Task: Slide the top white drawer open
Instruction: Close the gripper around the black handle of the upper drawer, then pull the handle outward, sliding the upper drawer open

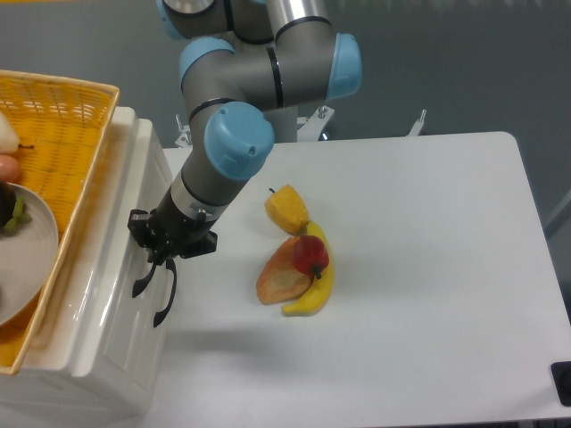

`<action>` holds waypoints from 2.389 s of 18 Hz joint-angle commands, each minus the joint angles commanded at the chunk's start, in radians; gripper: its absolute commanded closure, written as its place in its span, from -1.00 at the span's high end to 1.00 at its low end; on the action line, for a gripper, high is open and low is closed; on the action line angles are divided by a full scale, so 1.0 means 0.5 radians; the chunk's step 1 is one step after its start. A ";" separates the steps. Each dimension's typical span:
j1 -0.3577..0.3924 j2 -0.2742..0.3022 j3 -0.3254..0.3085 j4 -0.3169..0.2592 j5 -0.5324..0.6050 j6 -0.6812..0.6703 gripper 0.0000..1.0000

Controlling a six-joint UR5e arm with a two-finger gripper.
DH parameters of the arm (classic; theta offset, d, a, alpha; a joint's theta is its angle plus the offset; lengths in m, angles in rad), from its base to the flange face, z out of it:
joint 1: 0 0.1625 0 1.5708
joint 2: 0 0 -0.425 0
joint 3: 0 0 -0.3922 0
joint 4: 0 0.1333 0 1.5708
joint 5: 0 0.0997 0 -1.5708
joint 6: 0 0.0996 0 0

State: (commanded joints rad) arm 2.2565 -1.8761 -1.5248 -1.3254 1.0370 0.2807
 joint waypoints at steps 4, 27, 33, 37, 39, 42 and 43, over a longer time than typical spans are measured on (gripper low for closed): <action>0.012 -0.003 -0.003 0.000 0.003 0.006 -0.77; 0.178 0.021 -0.003 -0.009 0.000 0.034 -0.77; 0.181 0.006 0.009 0.003 -0.003 0.034 -0.77; 0.196 0.000 0.009 0.003 0.000 0.037 -0.77; 0.209 0.003 0.009 0.003 0.000 0.046 -0.77; 0.236 0.003 0.009 0.003 -0.003 0.046 -0.77; 0.239 0.003 0.009 0.003 -0.003 0.055 -0.77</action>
State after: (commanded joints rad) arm 2.3761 -1.8745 -1.5202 -1.3238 1.0354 0.3083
